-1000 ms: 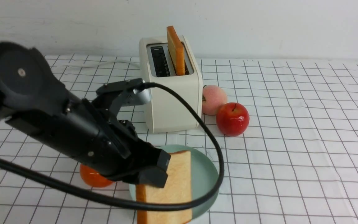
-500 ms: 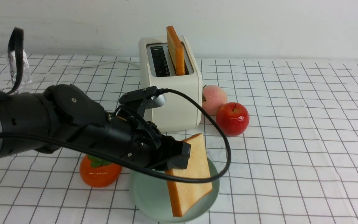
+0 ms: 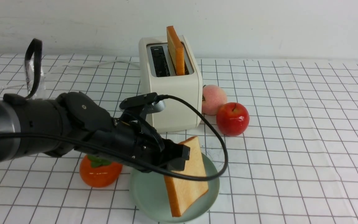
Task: Take toasted bread from bread machine on white checkered table place on plate.
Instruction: 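Place the slice of bread on the plate with the left gripper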
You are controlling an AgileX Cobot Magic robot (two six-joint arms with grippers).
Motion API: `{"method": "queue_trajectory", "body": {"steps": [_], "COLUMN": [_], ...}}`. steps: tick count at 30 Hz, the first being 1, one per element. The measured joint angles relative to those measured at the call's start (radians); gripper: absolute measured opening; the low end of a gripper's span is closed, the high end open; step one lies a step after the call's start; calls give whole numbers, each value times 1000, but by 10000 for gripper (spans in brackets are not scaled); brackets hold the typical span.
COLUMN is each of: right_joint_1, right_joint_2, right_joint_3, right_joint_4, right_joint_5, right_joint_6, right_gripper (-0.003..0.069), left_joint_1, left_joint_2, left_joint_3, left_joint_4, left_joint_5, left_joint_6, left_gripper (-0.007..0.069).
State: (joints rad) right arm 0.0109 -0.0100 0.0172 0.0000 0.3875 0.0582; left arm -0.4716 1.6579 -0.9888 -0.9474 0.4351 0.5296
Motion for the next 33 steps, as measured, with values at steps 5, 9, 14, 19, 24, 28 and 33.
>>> {"method": "queue_trajectory", "body": {"steps": [5,9,14,19,24,28,33], "right_joint_1": [0,0,0,0,0,0,0], "right_joint_2": [0,0,0,0,0,0,0], "right_joint_3": [0,0,0,0,0,0,0], "right_joint_4": [0,0,0,0,0,0,0], "right_joint_5": [0,0,0,0,0,0,0], "right_joint_6": [0,0,0,0,0,0,0], "right_gripper": [240,240,240,240,240,240,240], "left_joint_1": [0,0,0,0,0,0,0], "left_joint_2": [0,0,-26,-68,-86,-91,-107], "left_joint_3": [0,0,0,0,0,0,1], "left_joint_4": [24,43,100,174,228,278,312], "left_joint_5": [4,9,11,14,1,-37,-49], "left_joint_6": [0,0,0,-2,-3,-3,-3], "left_gripper": [229,347,488,515,515,513,477]}}
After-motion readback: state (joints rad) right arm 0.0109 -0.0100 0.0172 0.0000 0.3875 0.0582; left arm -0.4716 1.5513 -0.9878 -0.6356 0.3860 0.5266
